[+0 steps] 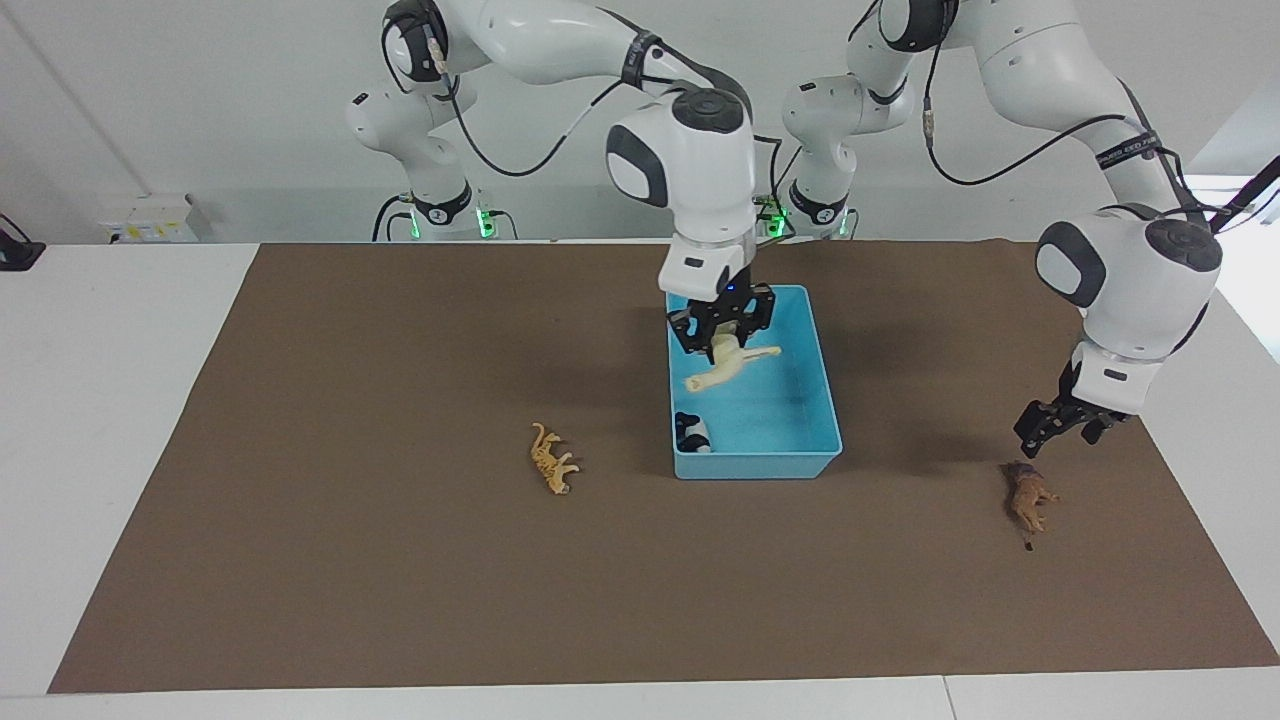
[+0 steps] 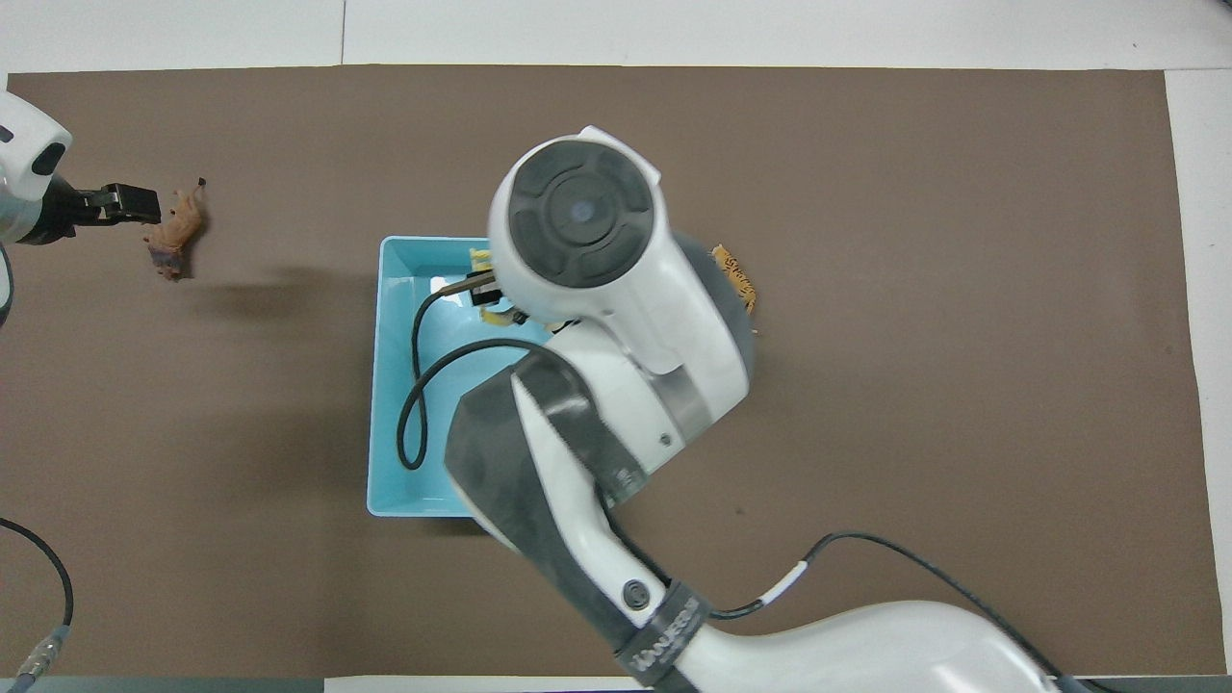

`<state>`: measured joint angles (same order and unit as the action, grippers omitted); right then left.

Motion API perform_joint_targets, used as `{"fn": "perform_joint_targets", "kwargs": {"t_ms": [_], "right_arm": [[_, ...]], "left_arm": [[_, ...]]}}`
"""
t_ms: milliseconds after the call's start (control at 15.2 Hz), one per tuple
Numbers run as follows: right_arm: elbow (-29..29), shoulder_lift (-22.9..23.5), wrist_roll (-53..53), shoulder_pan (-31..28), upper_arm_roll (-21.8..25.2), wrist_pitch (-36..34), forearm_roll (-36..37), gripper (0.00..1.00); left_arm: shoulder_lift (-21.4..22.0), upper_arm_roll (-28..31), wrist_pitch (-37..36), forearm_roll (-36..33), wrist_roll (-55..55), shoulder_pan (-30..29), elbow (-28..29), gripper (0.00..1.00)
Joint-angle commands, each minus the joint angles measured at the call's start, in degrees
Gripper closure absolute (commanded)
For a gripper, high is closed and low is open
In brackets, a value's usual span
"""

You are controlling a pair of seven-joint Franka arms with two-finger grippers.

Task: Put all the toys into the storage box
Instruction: 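Place the cream horse in the box with the right gripper while the left gripper grasps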

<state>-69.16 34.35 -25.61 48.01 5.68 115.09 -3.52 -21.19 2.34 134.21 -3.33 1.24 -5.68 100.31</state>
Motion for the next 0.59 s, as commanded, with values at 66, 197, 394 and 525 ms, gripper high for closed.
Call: {"fn": "perform_joint_targets", "kwargs": {"t_ms": [66,197,394,525], "right_arm": [[0.0,6.3,-0.9,3.2,0.6,7.5,1.3,1.00],[-3.3,5.6,-2.9,3.5,0.6,9.4,0.7,0.34],[-2.5,5.4,-10.9,4.4,0.6,5.6,0.8,0.00],[0.1,5.5,-12.4,3.7,0.9,0.8,1.1,0.00]], "left_arm": [[-3.1,-0.4,6.3,-1.1,1.0,-1.3,2.2,0.00],[-3.1,-0.3,6.7,-1.1,2.9,-1.4,3.5,0.00],[-2.9,-0.3,6.9,-1.1,3.2,-1.9,5.1,0.00],[-2.8,-0.3,6.9,-1.1,3.1,-1.9,6.1,0.00]]}}
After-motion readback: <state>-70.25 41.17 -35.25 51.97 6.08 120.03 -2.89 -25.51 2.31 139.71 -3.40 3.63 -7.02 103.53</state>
